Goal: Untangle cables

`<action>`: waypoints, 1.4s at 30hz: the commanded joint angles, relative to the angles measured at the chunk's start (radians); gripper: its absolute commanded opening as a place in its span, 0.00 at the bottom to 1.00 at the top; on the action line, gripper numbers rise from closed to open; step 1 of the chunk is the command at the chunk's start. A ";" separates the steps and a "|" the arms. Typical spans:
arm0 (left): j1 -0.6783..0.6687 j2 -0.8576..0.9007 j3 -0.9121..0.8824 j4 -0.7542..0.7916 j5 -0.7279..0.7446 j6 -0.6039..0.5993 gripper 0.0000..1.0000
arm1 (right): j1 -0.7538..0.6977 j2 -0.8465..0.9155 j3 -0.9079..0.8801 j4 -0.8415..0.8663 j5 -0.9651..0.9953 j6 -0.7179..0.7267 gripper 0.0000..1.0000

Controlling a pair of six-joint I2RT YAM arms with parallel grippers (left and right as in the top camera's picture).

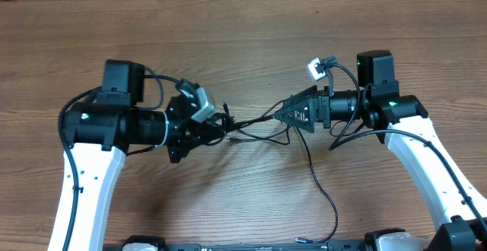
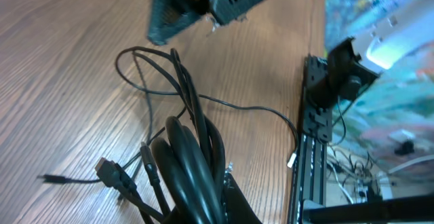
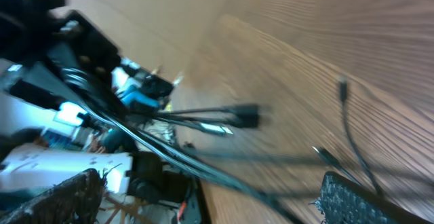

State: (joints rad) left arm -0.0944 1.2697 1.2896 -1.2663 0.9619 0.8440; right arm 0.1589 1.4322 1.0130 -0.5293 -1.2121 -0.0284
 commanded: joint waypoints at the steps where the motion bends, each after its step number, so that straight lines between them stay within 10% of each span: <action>1: -0.070 -0.021 0.022 -0.005 0.015 0.090 0.04 | 0.003 -0.030 -0.003 0.048 -0.156 -0.007 1.00; 18: -0.174 -0.021 0.022 0.009 -0.019 0.120 0.04 | 0.259 -0.038 -0.003 0.214 -0.222 -0.007 1.00; 42: -0.175 -0.008 0.016 0.006 0.065 0.093 0.04 | 0.259 -0.038 -0.003 0.283 -0.222 -0.006 0.67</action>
State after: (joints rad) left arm -0.2668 1.2697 1.2896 -1.2579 0.9691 0.9226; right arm 0.4141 1.4200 1.0130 -0.2619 -1.4178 -0.0254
